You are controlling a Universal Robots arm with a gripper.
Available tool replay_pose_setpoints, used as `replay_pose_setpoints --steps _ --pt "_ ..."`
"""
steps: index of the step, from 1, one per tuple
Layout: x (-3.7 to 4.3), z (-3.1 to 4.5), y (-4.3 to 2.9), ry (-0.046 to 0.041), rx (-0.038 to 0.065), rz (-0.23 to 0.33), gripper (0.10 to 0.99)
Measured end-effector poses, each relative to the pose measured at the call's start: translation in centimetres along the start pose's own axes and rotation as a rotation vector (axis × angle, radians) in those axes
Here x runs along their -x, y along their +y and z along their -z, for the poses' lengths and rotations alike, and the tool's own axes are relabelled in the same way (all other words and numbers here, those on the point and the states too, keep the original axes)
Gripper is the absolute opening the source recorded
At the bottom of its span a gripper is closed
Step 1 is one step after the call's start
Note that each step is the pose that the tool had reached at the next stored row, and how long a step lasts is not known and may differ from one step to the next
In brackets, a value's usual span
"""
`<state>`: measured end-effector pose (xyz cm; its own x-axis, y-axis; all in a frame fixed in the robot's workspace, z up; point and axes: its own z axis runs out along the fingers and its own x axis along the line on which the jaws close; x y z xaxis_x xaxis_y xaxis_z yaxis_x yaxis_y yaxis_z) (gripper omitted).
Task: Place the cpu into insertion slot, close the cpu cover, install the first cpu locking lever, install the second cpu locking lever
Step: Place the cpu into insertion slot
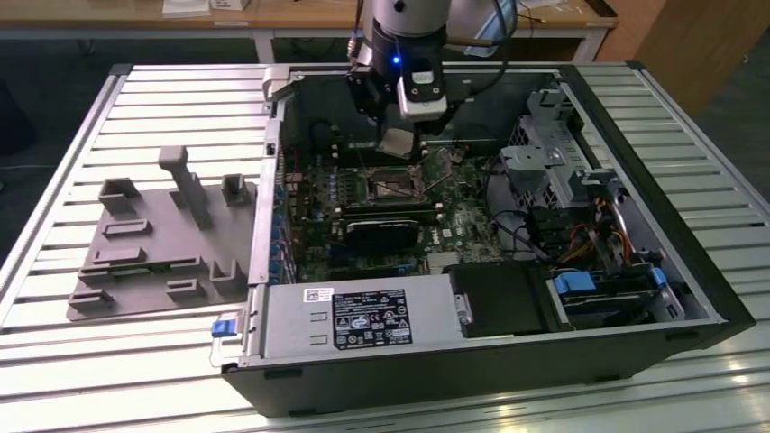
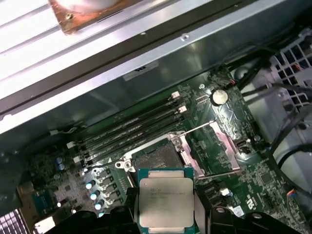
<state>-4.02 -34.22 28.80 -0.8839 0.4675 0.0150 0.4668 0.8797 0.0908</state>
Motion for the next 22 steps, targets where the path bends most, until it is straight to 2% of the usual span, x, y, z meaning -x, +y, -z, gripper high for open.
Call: replay_pose_setpoints --steps 6,22 --pt "0.00 -0.07 0.00 -0.0080 0.001 -0.088 0.537" --pt "0.00 -0.27 -0.02 -0.0338 0.005 -0.370 0.537"
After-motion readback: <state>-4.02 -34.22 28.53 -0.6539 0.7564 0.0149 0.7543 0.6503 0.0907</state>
